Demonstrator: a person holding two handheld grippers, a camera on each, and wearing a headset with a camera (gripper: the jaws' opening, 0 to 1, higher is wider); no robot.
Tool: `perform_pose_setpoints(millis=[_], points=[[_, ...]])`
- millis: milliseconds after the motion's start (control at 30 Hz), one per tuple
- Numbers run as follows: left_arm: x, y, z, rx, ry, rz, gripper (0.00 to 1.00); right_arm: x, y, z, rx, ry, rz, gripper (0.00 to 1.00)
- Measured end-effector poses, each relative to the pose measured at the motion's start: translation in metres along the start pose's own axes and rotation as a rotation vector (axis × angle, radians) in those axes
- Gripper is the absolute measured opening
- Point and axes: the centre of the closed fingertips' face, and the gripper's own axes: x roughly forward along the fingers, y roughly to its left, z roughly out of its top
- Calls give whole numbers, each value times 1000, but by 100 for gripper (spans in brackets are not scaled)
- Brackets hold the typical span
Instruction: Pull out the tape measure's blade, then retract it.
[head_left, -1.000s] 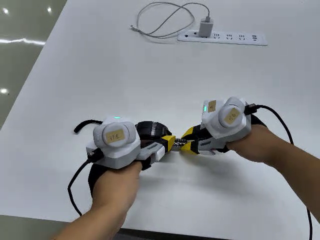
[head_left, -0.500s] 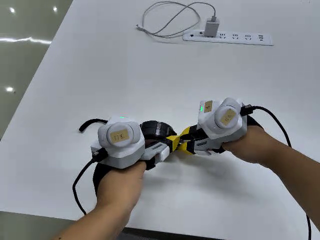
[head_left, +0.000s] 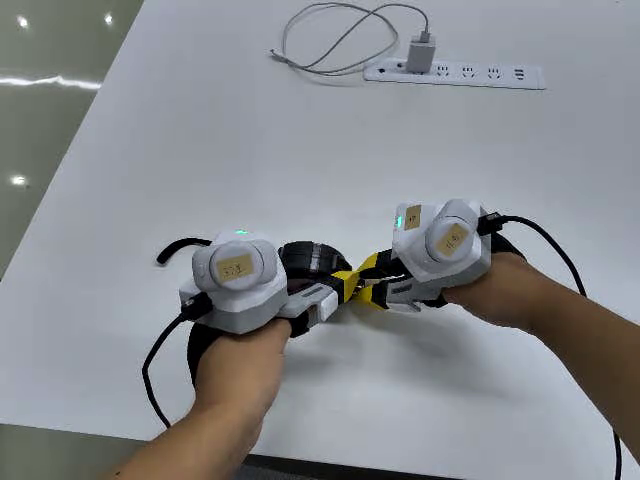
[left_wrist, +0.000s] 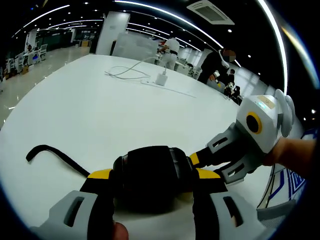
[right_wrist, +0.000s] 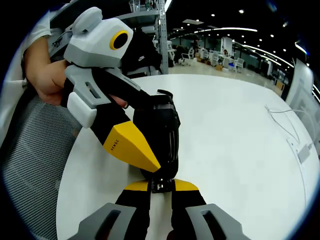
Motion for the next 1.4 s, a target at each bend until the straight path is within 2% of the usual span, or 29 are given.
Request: perform_pose_setpoints(millis=[133,233,367,667,833,933,1033,1267,1400], points=[[1,-4,1,-49,6,-21,67,-2,-1,2,4,-5,-9,14],[1,-5,-1,-17,12,-16,68,-4,-2,0,15,-4,-15,16],[0,-5,-1,-34,6,-25,68,-6,-3,-1,33,-7,-16,19],[-1,-5,-2,-16,10,-30,70,-7,-2,-2,44,-5,-15,19],[-4,-2,1,-2,2,-26,70,-12,-3,-2,55,-11,-26,21],[-8,-1,4,-16,-10,-41,74,-17,-4,1,81,-31,-34,22],[-14,0,9,23,-25,-56,75,-23,-4,3,102,-51,-47,23],[-22,3,9,73,-18,-58,74,-25,-3,6,111,-64,-59,24],[-30,5,11,115,-23,-64,78,-35,-3,8,116,-94,-97,29]])
